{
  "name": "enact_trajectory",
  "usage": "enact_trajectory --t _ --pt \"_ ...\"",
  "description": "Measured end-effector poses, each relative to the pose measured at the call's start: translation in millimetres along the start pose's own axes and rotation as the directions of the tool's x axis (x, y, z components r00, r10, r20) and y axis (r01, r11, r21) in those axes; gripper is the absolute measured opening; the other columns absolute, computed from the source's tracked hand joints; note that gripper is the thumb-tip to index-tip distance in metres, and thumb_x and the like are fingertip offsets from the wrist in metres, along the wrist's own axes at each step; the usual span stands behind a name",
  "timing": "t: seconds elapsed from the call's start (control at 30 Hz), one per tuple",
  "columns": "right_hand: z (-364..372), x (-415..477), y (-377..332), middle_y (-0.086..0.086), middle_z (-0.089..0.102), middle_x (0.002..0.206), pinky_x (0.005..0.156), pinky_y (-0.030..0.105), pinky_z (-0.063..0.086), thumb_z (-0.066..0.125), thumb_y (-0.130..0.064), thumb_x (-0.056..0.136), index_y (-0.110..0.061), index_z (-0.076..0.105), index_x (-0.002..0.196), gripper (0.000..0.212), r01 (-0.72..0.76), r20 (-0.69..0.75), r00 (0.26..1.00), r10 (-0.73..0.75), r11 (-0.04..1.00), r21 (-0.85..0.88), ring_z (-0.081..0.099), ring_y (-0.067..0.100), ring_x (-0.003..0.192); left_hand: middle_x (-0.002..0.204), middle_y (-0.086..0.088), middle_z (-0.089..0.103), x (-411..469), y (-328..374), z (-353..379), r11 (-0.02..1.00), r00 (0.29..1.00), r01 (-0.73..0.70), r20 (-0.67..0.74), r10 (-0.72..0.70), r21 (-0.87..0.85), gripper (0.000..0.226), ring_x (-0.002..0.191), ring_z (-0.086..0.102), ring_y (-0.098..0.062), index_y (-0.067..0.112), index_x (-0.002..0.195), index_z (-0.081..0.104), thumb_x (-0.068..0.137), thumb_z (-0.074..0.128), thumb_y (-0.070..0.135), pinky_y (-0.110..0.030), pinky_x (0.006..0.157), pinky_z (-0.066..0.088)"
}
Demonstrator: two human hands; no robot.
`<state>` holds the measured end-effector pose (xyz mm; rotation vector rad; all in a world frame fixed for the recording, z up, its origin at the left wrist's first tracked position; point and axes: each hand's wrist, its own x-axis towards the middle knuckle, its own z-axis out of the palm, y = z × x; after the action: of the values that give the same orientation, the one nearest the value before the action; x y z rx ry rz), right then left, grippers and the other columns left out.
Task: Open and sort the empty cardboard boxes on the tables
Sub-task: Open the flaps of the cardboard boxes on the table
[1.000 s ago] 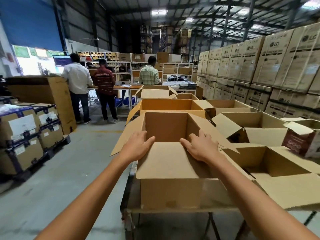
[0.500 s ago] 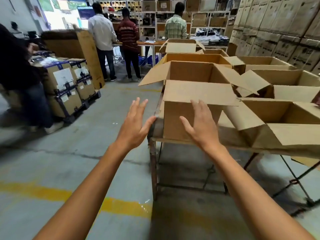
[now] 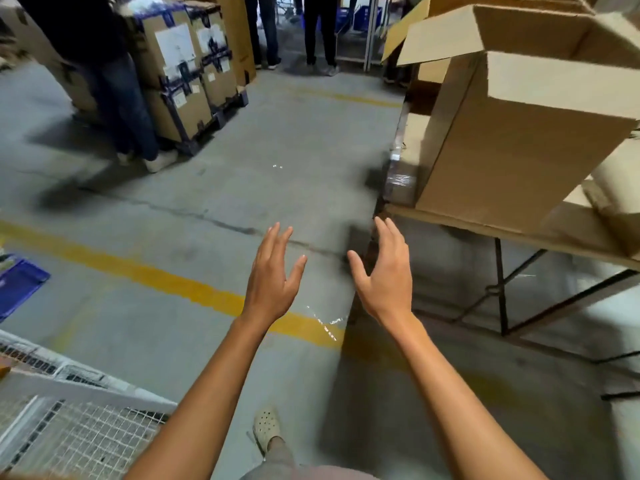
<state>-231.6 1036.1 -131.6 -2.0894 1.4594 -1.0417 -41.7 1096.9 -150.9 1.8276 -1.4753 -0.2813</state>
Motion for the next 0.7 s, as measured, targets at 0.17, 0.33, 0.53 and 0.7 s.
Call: enact_trajectory --t 0.17,0.33,0.53,0.7 --pt "88.9 15.7 -6.5 0.016 0.04 0.153 0.117 0.033 0.025 0.066 -0.029 0.093 -0.005 0.036 0.151 0.069 -0.139 0.031 0.99 0.139 0.99 0.013 0.033 0.029 0.144 0.16 -0.009 0.03 27.5 -84.4 -27.4 0.998 0.997 0.063 0.045 -0.063 -0.002 0.061 0.149 0.023 -0.02 0.012 0.149 0.04 0.096 0.045 0.042 -0.022 0.114 0.018" --pt "155.4 44.5 -26.5 0.015 0.039 0.154 0.116 0.028 0.022 0.066 -0.029 0.092 -0.005 0.035 0.151 0.071 -0.169 0.053 0.984 0.169 0.986 -0.001 0.033 0.028 0.144 0.16 -0.009 0.03 75.2 -151.1 -57.0 0.997 0.995 0.079 0.058 -0.08 0.023 0.06 0.149 0.023 -0.021 0.013 0.148 0.04 0.096 0.045 0.042 -0.025 0.114 0.02" --pt "199.9 106.2 -39.2 0.016 0.038 0.154 0.117 0.031 0.023 0.067 -0.028 0.092 -0.004 0.034 0.151 0.072 -0.145 0.01 0.989 0.145 0.989 -0.012 0.032 0.028 0.145 0.159 -0.009 0.03 153.3 -186.6 -66.3 0.999 0.997 0.047 0.052 -0.048 0.008 0.059 0.148 0.024 -0.022 0.013 0.149 0.04 0.097 0.047 0.041 -0.032 0.116 0.025" --pt "237.6 178.1 -34.0 0.017 0.04 0.153 0.116 0.033 0.026 0.068 -0.026 0.091 -0.003 0.036 0.15 0.07 -0.134 -0.013 0.991 0.134 0.991 -0.019 0.034 0.03 0.143 0.158 -0.01 0.032 237.4 -207.5 -55.7 1.0 0.998 -0.019 0.053 0.019 -0.008 0.06 0.148 0.026 -0.023 0.012 0.148 0.041 0.097 0.046 0.043 -0.033 0.117 0.026"
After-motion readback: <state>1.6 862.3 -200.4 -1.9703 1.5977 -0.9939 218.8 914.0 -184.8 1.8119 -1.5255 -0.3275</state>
